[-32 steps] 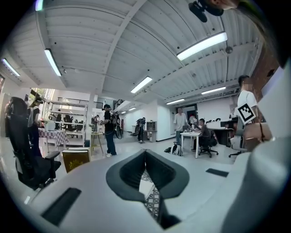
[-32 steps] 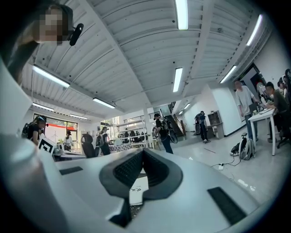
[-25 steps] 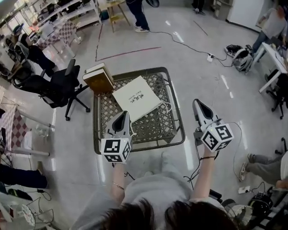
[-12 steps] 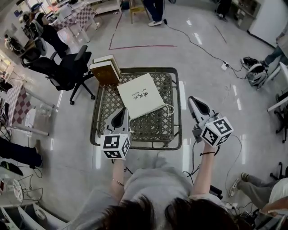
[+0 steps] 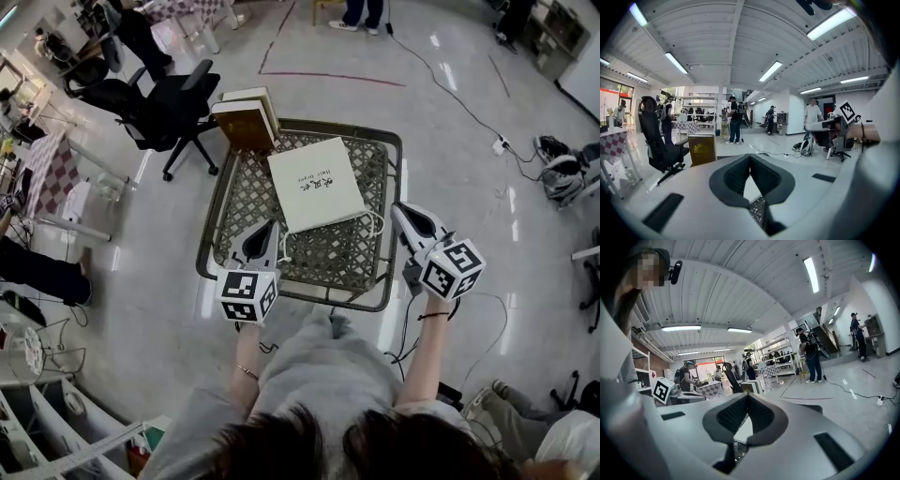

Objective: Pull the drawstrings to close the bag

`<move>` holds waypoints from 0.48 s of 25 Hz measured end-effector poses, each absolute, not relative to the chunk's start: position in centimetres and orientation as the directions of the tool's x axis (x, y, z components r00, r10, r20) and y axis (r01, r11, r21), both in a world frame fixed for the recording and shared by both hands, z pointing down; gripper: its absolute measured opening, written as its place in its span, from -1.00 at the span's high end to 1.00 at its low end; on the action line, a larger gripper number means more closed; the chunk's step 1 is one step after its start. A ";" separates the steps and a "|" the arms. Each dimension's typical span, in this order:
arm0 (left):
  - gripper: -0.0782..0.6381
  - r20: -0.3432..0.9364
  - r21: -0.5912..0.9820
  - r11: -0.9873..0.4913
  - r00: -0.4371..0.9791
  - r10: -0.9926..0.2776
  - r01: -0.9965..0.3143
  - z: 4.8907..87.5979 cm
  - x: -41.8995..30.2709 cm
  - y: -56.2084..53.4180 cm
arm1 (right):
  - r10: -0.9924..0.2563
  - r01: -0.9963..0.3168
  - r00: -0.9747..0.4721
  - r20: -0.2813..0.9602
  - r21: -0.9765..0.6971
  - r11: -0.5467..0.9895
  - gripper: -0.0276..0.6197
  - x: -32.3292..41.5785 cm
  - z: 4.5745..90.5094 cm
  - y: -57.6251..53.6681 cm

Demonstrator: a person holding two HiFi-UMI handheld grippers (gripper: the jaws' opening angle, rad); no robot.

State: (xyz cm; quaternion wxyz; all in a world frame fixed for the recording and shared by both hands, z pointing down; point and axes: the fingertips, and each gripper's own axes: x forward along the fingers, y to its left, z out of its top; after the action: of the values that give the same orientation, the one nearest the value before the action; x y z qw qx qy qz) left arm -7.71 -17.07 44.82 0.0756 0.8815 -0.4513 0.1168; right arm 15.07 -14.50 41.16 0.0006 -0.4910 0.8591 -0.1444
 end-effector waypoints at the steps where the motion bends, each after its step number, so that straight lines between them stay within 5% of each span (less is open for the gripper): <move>1: 0.71 0.289 0.033 -0.578 0.562 -0.775 -0.815 45.3 -8.0 -17.4 | -0.841 -0.843 -0.518 0.153 -0.259 0.472 0.85 14.8 41.8 -15.0; 12: 0.71 0.423 0.108 -0.598 0.582 -0.695 -0.794 51.0 -9.3 -20.1 | -0.818 -0.853 -0.500 0.285 -0.323 0.409 0.85 13.0 47.7 -19.2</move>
State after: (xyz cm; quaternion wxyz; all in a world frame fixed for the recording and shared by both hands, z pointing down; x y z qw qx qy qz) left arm -9.28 -20.11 50.98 0.1444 0.8774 -0.4242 0.1712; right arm 13.03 -19.21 47.73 -0.0411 -0.4982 0.8385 -0.2169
